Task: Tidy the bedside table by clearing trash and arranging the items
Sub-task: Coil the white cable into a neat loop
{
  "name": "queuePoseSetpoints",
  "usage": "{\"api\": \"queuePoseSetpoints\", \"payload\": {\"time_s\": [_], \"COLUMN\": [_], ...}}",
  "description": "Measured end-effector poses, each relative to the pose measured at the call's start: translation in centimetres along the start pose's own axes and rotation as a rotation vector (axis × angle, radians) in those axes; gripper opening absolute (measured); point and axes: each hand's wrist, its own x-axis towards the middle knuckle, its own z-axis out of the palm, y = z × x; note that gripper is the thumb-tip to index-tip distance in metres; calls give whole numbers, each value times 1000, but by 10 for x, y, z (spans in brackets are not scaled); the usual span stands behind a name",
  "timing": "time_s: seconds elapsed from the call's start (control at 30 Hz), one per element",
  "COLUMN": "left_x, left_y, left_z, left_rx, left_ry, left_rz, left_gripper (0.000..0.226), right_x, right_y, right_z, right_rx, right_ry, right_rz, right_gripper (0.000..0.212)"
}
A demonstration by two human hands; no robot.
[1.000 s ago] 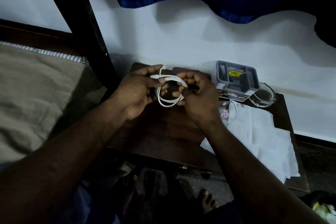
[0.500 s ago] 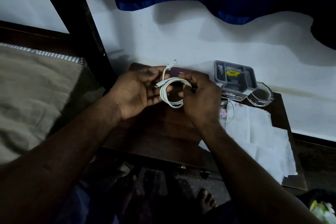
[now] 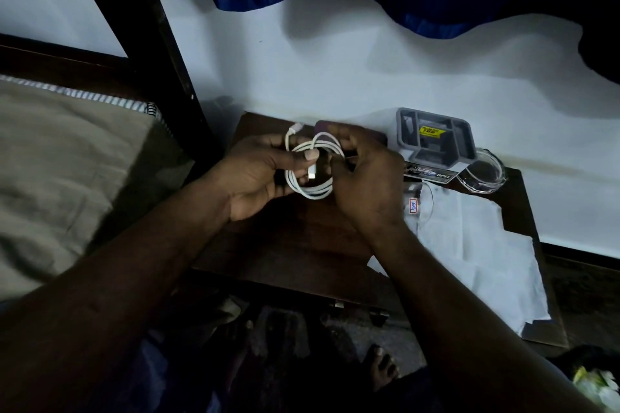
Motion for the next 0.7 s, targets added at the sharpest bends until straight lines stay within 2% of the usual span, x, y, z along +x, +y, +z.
{"api": "queuePoseSetpoints", "payload": {"time_s": [0.13,0.2,0.27,0.33,0.4,0.47,0.5,0.6,0.63,0.67,0.7], "left_x": [2,4,4,3,3,1,1,-2,-2,-3,-2], "left_y": [-3,-6,-7,-7,-7,-5,-5,-4,-5,-5,-4], "left_z": [0,-2,-5,-6,-3,0,-1,-6,-7,-7,-5], "left_rx": [298,656,1001,1014,717,510,541,1079,1161,1129,1001], "left_ry": [215,368,505,519,386,259,237,273,293,298,286], "left_rz": [228,419,526,499,370,240,215,375,407,378,303], "left_gripper": [15,10,13,12,5,24,31,18,19,22,25], "right_x": [1,0,0,0,0,-1,-2,-4,-4,-4,-4], "right_y": [6,6,5,5,5,6,6,4,4,4,4], "right_z": [0,2,4,4,2,0,-1,0,0,0,0], "right_rx": [80,180,232,198,94,-39,-78,-97,-96,-97,-101], "right_ry": [-62,-95,-129,-140,-126,-100,-90,-91,-96,-103,-110], "right_rz": [78,121,134,94,-7,-131,-175,-229,-230,-216,-189], "right_gripper": [43,37,36,36,37,39,40,38,38,38,38]}}
